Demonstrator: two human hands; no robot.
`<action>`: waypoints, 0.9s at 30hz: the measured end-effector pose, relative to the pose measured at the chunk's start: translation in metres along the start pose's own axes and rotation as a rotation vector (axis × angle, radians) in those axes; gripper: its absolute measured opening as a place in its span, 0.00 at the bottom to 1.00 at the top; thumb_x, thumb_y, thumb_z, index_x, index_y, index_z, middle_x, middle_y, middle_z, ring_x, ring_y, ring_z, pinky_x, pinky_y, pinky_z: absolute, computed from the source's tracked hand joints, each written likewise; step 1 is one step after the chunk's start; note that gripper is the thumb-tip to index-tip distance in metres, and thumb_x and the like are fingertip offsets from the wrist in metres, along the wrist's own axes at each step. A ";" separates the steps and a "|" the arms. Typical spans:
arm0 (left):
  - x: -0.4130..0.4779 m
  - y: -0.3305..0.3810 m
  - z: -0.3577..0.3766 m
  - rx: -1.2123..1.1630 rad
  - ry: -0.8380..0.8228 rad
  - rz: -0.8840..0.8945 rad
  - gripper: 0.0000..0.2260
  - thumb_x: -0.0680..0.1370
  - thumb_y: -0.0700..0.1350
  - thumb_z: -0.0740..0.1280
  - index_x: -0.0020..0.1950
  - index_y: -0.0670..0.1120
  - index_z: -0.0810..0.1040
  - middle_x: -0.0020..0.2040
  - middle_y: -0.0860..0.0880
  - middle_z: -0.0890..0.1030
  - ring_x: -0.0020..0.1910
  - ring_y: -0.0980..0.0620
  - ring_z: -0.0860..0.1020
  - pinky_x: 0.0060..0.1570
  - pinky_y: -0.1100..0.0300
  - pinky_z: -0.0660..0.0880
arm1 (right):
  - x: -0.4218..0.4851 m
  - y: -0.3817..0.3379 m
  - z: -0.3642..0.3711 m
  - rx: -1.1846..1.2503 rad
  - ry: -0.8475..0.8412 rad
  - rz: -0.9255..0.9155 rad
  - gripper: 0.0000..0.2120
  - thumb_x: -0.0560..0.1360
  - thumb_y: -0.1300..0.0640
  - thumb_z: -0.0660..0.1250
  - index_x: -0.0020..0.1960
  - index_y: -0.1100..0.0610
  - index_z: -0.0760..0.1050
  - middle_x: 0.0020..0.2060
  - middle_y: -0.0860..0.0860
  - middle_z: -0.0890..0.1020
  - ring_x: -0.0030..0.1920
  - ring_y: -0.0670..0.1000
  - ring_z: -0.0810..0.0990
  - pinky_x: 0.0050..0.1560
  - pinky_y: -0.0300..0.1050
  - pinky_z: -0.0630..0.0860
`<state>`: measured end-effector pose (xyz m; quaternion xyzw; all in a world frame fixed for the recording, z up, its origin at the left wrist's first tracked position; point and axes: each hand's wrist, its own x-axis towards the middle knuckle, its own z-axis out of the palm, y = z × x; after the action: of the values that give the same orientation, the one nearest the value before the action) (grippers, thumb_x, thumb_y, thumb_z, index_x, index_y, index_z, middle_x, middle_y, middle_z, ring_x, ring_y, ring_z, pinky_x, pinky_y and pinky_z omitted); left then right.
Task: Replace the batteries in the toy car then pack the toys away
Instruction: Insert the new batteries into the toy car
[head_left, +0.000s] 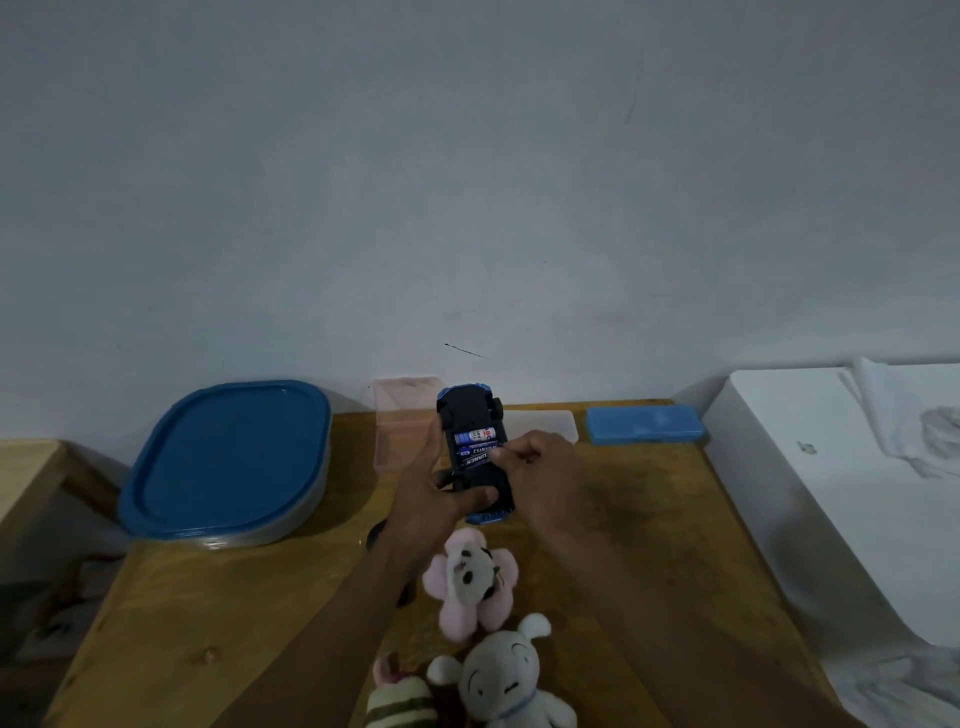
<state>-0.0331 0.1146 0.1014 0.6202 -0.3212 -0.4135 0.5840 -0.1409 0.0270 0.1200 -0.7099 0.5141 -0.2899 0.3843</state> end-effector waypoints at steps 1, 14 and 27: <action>0.000 0.000 -0.001 0.010 -0.003 0.002 0.38 0.68 0.29 0.74 0.72 0.54 0.67 0.56 0.49 0.83 0.54 0.49 0.82 0.52 0.50 0.81 | -0.001 -0.001 0.002 -0.012 0.002 0.003 0.07 0.73 0.54 0.71 0.44 0.58 0.80 0.43 0.52 0.83 0.40 0.46 0.79 0.40 0.38 0.78; 0.000 -0.003 -0.012 0.127 -0.054 0.008 0.36 0.67 0.35 0.76 0.72 0.51 0.68 0.58 0.49 0.82 0.58 0.47 0.80 0.55 0.47 0.79 | 0.008 -0.011 -0.007 0.228 -0.165 0.259 0.04 0.68 0.62 0.76 0.39 0.61 0.82 0.38 0.53 0.84 0.40 0.52 0.83 0.37 0.40 0.80; 0.003 0.006 -0.010 0.156 -0.131 0.005 0.31 0.68 0.32 0.74 0.62 0.60 0.73 0.54 0.53 0.83 0.54 0.54 0.81 0.52 0.58 0.80 | 0.024 -0.005 -0.008 0.180 -0.168 0.376 0.18 0.63 0.65 0.79 0.47 0.60 0.74 0.46 0.55 0.80 0.48 0.55 0.80 0.47 0.49 0.82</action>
<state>-0.0225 0.1157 0.1071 0.6347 -0.3914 -0.4255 0.5127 -0.1373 0.0027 0.1290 -0.5861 0.5757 -0.1976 0.5348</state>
